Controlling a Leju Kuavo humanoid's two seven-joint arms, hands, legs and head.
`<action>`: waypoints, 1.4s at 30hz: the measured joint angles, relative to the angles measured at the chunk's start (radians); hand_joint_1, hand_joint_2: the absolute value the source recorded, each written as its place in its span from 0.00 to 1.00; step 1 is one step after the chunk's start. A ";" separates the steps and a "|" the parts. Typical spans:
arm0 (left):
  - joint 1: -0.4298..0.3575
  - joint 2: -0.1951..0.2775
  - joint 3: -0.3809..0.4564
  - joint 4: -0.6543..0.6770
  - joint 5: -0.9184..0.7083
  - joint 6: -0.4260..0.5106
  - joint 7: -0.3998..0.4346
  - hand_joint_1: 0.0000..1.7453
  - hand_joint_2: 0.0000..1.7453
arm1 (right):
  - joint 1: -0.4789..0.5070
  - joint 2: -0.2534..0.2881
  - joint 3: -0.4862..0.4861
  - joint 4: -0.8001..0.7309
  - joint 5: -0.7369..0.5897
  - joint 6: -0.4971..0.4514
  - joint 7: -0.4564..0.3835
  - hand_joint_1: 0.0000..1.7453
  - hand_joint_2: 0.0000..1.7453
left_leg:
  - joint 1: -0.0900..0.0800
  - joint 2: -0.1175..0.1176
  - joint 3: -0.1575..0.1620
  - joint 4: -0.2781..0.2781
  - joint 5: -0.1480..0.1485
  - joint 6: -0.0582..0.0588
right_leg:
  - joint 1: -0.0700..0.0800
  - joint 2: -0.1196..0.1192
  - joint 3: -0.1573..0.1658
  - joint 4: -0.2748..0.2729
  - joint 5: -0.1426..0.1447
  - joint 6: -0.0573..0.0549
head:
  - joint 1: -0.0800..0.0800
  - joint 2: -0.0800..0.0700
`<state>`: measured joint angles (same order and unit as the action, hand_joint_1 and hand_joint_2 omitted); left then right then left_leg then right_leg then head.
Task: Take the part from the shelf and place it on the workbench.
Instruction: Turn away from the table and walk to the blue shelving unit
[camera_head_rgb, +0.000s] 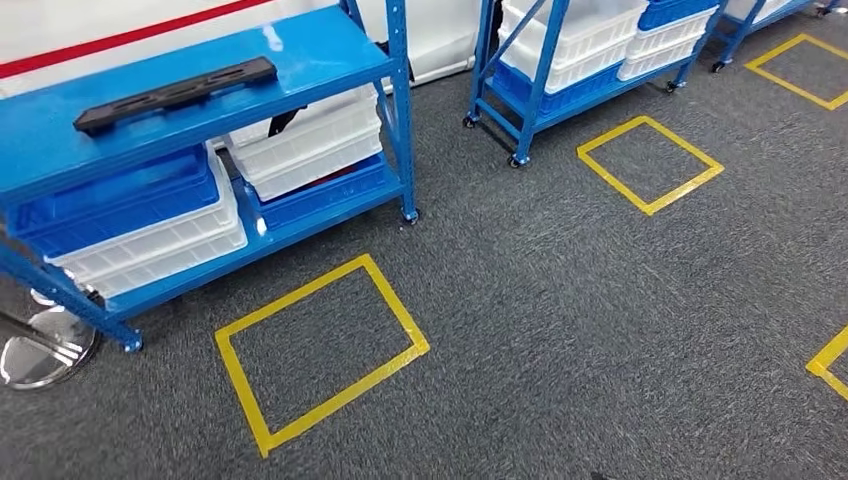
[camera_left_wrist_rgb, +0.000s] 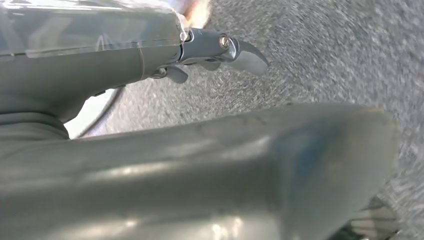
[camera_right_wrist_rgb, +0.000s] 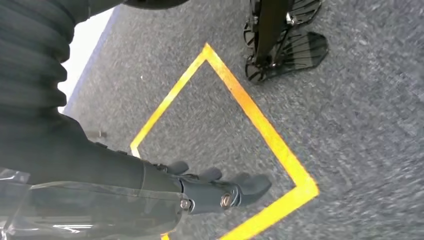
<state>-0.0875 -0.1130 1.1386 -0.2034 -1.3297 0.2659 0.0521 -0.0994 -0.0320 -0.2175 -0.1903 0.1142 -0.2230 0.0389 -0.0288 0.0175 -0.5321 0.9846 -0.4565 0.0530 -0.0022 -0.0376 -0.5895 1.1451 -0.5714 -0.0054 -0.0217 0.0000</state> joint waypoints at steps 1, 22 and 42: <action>-0.003 -0.001 0.000 0.000 0.000 0.000 0.000 0.00 0.00 | 0.002 -0.001 0.000 0.000 0.001 0.000 0.001 0.00 1.00 | 0.003 -0.015 -0.002 -0.001 0.003 0.000 | -0.005 0.021 -0.029 0.058 -0.029 0.007 | 0.000 0.000; 0.001 -0.008 0.000 0.000 0.001 0.014 0.018 0.00 0.00 | 0.018 -0.007 -0.002 0.005 0.000 -0.014 0.028 0.00 0.00 | 0.039 -0.018 -0.085 0.149 -0.034 -0.076 | -0.023 0.012 0.035 -0.105 0.074 -0.010 | -0.003 0.000; -0.001 -0.014 -0.015 0.000 -0.021 0.021 0.038 0.00 0.00 | 0.041 -0.008 -0.019 0.008 -0.014 -0.009 0.042 0.00 0.00 | 0.024 -0.041 0.141 0.017 -0.130 -0.046 | -0.005 0.041 -0.111 -0.080 0.195 0.000 | -0.002 0.000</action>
<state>-0.0881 -0.1268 1.1232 -0.2029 -1.3506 0.2871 0.0904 -0.0588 -0.0404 -0.2362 -0.1826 0.0999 -0.2316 0.0811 -0.0053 -0.0237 -0.3907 1.0017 -0.5865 0.0074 -0.0071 0.0036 -0.7002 1.0652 -0.3768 -0.0052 -0.0240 0.0002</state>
